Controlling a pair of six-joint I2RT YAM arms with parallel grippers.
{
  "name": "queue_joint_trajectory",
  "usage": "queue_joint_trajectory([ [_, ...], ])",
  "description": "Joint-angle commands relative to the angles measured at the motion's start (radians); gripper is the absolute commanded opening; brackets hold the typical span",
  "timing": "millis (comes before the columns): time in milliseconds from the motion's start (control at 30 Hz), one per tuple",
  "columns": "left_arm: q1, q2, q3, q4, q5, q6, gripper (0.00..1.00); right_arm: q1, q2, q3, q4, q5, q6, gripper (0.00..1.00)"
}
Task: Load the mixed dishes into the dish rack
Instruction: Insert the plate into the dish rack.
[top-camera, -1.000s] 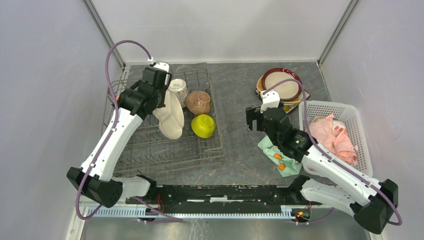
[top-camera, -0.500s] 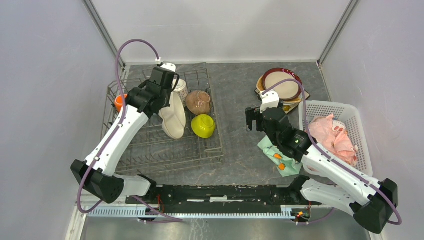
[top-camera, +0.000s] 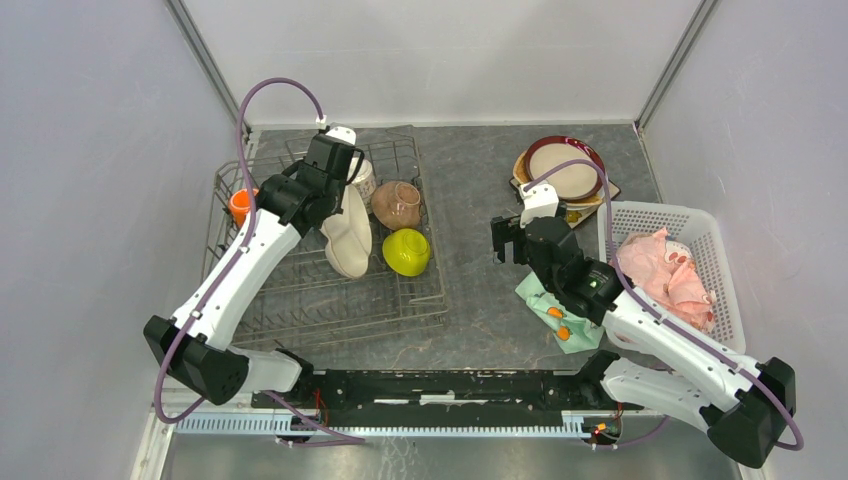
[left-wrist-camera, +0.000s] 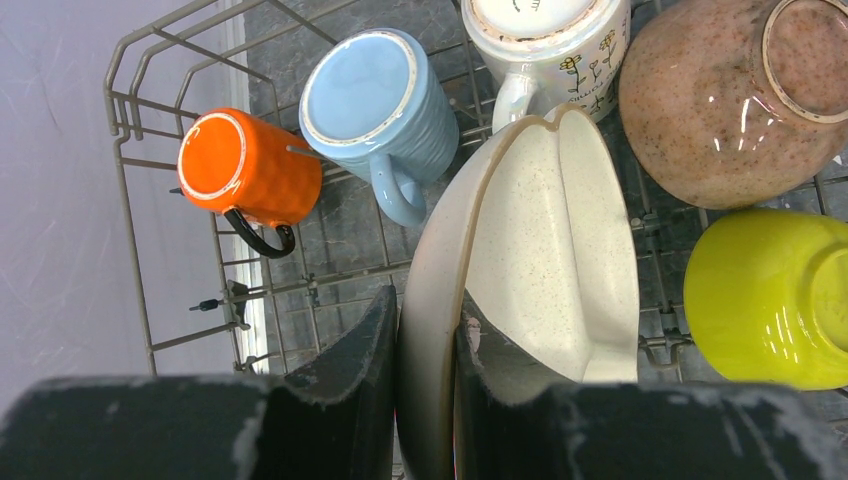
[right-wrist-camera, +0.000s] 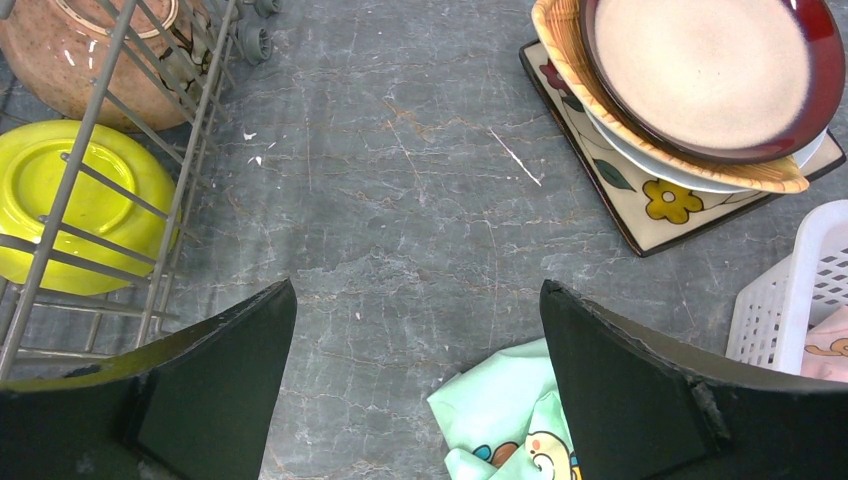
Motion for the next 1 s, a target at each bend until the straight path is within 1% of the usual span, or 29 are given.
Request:
queue_joint_trajectory([
  [0,-0.008,0.009,0.036,0.132,0.017,0.008,0.21,-0.003,-0.022,-0.009,0.042,0.01,-0.002,0.98],
  [67,-0.008,0.016,0.036,0.131,0.044,0.001,0.24,-0.003,-0.021,-0.008,0.043,0.009,-0.002,0.98],
  [133,-0.008,0.021,0.038,0.131,0.076,-0.01,0.3,-0.004,-0.022,-0.009,0.041,0.009,-0.002,0.98],
  [267,-0.008,0.025,0.041,0.132,0.12,-0.029,0.34,-0.002,-0.027,-0.012,0.041,0.01,-0.004,0.98],
  [367,-0.008,0.027,0.04,0.132,0.133,-0.034,0.38,-0.003,-0.027,-0.013,0.041,0.01,-0.004,0.98],
  [633,-0.008,0.031,0.023,0.132,0.169,-0.065,0.44,-0.003,-0.026,-0.015,0.041,0.01,-0.006,0.98],
  [833,-0.008,0.034,0.002,0.132,0.153,-0.081,0.46,-0.003,-0.033,-0.016,0.038,0.008,-0.004,0.98],
  [967,-0.008,0.024,-0.003,0.127,0.159,-0.096,0.5,-0.003,-0.038,-0.016,0.033,0.009,-0.005,0.98],
])
